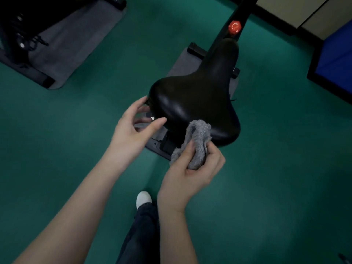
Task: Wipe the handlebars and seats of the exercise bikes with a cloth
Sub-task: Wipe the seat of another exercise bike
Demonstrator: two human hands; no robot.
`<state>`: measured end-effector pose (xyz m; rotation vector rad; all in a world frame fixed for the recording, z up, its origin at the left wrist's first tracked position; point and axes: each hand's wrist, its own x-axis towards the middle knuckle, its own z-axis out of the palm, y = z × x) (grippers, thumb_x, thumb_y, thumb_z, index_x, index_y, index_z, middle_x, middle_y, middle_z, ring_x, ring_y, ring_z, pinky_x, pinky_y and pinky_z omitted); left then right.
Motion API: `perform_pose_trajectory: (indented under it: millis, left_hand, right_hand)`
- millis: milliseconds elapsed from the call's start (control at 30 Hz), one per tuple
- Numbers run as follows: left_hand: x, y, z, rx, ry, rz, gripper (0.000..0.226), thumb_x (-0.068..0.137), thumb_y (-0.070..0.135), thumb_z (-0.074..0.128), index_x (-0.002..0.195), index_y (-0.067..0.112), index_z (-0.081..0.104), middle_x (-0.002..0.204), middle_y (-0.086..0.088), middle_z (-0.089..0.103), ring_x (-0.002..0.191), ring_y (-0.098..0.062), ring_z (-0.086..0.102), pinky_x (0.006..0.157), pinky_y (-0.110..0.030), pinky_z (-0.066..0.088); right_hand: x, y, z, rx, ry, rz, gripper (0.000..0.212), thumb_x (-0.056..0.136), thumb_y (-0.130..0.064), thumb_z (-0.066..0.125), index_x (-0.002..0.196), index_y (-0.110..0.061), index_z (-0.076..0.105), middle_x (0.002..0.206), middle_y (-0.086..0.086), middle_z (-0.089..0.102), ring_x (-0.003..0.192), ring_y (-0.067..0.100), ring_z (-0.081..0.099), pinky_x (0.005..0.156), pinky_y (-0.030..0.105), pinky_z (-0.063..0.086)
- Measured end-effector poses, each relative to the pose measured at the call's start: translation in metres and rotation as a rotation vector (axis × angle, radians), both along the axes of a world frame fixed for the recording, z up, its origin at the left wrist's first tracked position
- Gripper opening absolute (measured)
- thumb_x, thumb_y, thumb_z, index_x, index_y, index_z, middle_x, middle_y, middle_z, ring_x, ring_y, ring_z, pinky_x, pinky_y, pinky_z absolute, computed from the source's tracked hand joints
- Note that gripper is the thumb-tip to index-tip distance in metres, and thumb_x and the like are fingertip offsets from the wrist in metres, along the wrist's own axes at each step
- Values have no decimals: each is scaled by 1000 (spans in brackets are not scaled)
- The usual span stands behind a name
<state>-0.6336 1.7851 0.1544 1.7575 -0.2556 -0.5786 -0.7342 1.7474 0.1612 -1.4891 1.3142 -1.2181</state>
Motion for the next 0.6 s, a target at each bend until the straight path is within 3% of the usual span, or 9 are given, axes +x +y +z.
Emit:
perform_pose_trajectory:
  millis: [67, 167, 300, 400, 500, 600]
  left_hand:
    - [-1, 5, 3, 65, -28, -35, 59, 83, 36, 66, 136, 31, 42, 120, 13, 54, 90, 7, 56, 73, -3, 43]
    - [-3, 11, 8, 130, -83, -100, 46, 85, 38, 65, 126, 41, 44, 124, 9, 52, 91, 13, 54, 76, -3, 42]
    - [-14, 23, 18, 210, -126, -147, 49, 86, 40, 63, 132, 28, 49, 124, 6, 51, 105, -6, 57, 92, -24, 46]
    - [-27, 33, 31, 249, -135, -197, 49, 87, 40, 63, 133, 26, 50, 126, 4, 52, 111, -12, 57, 96, -34, 46]
    - [-40, 39, 46, 309, -168, -248, 50, 86, 44, 62, 132, 26, 51, 127, 5, 52, 112, -11, 56, 97, -31, 44]
    - [-52, 40, 63, 361, -217, -309, 50, 87, 42, 61, 132, 22, 52, 128, 2, 53, 116, -13, 54, 97, -28, 40]
  right_hand:
    - [-8, -4, 11, -20, 34, 68, 18, 85, 3, 61, 102, -1, 59, 101, 6, 52, 95, 8, 53, 83, 7, 38]
    - [-22, -16, 35, 22, 28, 193, 19, 87, -1, 61, 101, -13, 57, 101, 4, 54, 95, 11, 54, 83, 12, 40]
    - [-36, -33, 64, 98, 57, 326, 16, 89, -2, 59, 99, -15, 55, 102, 13, 59, 95, 22, 57, 85, 31, 47]
    - [-50, -47, 86, 148, 91, 390, 12, 90, -3, 58, 99, -11, 56, 101, 14, 60, 94, 23, 57, 84, 33, 46]
    - [-69, -56, 105, 181, 97, 430, 10, 92, -6, 57, 99, -13, 56, 94, 3, 61, 87, 15, 57, 78, 29, 47]
    - [-90, -62, 117, 262, 94, 437, 6, 94, -11, 55, 99, -15, 56, 88, 2, 60, 78, 23, 57, 69, 40, 47]
